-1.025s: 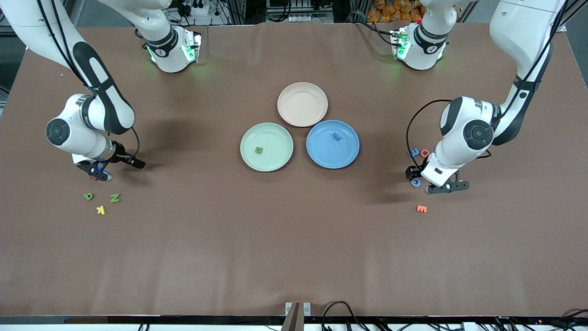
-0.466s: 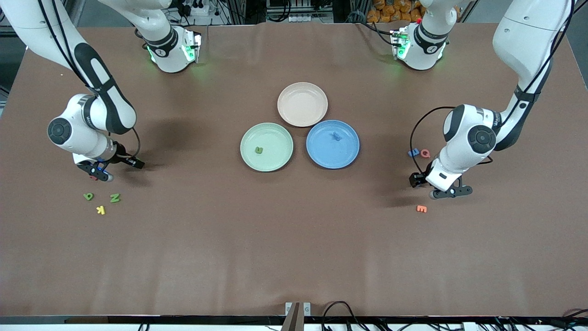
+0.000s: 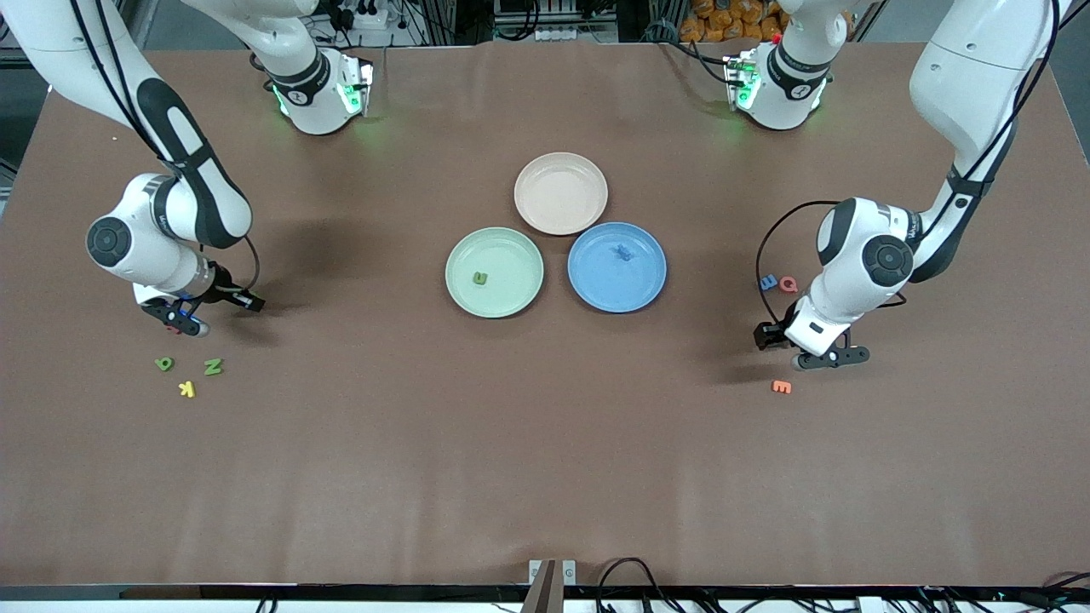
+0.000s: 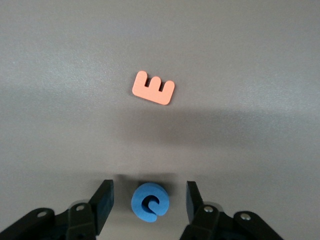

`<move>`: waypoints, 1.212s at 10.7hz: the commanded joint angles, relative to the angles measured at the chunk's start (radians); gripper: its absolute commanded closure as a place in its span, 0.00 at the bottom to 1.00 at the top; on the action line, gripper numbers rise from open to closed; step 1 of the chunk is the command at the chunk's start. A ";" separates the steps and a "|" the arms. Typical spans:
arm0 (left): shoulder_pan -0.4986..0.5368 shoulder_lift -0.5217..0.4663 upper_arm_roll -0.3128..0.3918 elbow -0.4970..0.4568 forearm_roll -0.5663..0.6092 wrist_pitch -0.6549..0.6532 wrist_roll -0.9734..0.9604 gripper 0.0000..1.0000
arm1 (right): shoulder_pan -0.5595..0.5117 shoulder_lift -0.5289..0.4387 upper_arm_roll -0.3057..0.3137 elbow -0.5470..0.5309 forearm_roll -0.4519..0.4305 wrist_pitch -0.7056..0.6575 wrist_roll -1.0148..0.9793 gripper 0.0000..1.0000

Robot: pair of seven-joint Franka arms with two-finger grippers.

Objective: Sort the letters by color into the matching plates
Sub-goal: 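Grasp the green B with the right gripper while the left gripper grasps the blue c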

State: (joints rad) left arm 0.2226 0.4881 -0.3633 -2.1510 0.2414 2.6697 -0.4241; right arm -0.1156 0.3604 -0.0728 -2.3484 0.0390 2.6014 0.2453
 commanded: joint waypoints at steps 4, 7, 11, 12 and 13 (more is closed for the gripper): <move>0.001 0.004 -0.005 -0.012 0.044 0.030 -0.004 0.39 | -0.009 0.006 0.007 -0.006 -0.007 0.034 -0.015 0.74; 0.000 0.010 -0.005 -0.017 0.058 0.036 -0.008 0.39 | -0.007 -0.004 0.010 0.003 -0.007 0.022 -0.009 0.76; -0.002 0.012 -0.005 -0.030 0.058 0.059 -0.008 0.39 | 0.066 -0.050 0.025 0.021 0.004 -0.046 0.083 0.76; -0.002 0.012 -0.005 -0.032 0.058 0.061 -0.008 0.41 | 0.101 -0.061 0.027 0.023 0.022 -0.047 0.115 0.76; -0.002 0.012 -0.005 -0.036 0.059 0.065 -0.008 0.43 | 0.147 -0.069 0.025 0.023 0.069 -0.050 0.123 0.76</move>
State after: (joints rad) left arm 0.2179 0.5022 -0.3649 -2.1720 0.2712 2.7085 -0.4241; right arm -0.0493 0.3350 -0.0469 -2.3214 0.0460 2.5786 0.3147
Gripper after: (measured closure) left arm 0.410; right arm 0.621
